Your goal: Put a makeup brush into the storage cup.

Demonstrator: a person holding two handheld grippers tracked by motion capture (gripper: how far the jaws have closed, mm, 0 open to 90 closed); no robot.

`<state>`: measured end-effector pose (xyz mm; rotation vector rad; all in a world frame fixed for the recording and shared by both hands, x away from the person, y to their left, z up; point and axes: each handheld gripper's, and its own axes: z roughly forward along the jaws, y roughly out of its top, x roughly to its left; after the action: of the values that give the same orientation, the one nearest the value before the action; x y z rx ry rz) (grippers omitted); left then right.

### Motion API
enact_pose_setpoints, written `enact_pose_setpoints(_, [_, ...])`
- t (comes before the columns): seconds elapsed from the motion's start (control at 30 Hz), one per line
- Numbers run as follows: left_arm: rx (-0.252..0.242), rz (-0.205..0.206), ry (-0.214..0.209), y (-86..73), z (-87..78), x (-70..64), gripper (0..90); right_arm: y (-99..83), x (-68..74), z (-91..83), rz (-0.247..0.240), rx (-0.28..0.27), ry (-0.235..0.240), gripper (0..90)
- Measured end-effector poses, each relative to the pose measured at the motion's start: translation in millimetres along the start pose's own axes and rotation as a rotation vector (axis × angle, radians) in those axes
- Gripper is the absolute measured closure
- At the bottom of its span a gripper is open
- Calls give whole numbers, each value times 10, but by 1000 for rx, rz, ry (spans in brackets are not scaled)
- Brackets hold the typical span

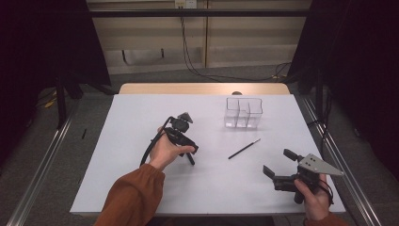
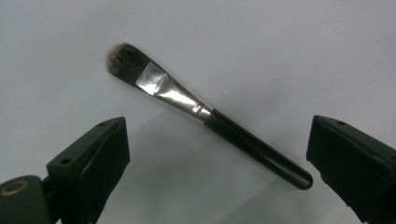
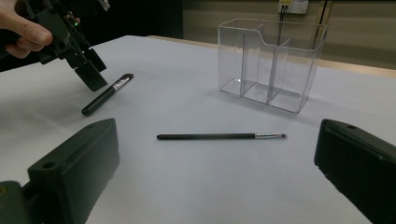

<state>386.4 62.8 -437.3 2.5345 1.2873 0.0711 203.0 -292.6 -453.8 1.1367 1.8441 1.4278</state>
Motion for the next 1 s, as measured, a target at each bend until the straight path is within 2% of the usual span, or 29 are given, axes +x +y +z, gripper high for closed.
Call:
enact_pose_setpoints(0.17, [25,-14,15,-16,32,-34,109,0,3,0,-2,1,0,0])
enact_pose_setpoints(0.27, [39,-26,5,-16,60,-43,124,0,2,0,-3,2,-1,0])
enact_pose_setpoints(0.43, [63,-32,12,-6,103,-73,147,1,7,3,1,3,-2,0])
enact_pose_setpoints(0.6, [95,-21,-26,0,165,-108,158,3,8,-1,1,-3,2,0])
enact_pose_setpoints(0.67, [91,-27,-6,0,181,-139,158,3,8,-2,2,-3,2,0])
enact_pose_setpoints(0.83, [106,-8,14,8,188,-154,172,3,10,0,2,-2,1,0])
enact_pose_setpoints(0.93, [119,13,52,10,201,-196,186,2,9,1,3,-1,1,0])
enact_pose_setpoints(1.0, [129,5,65,10,208,-217,184,1,9,0,3,-1,1,0])
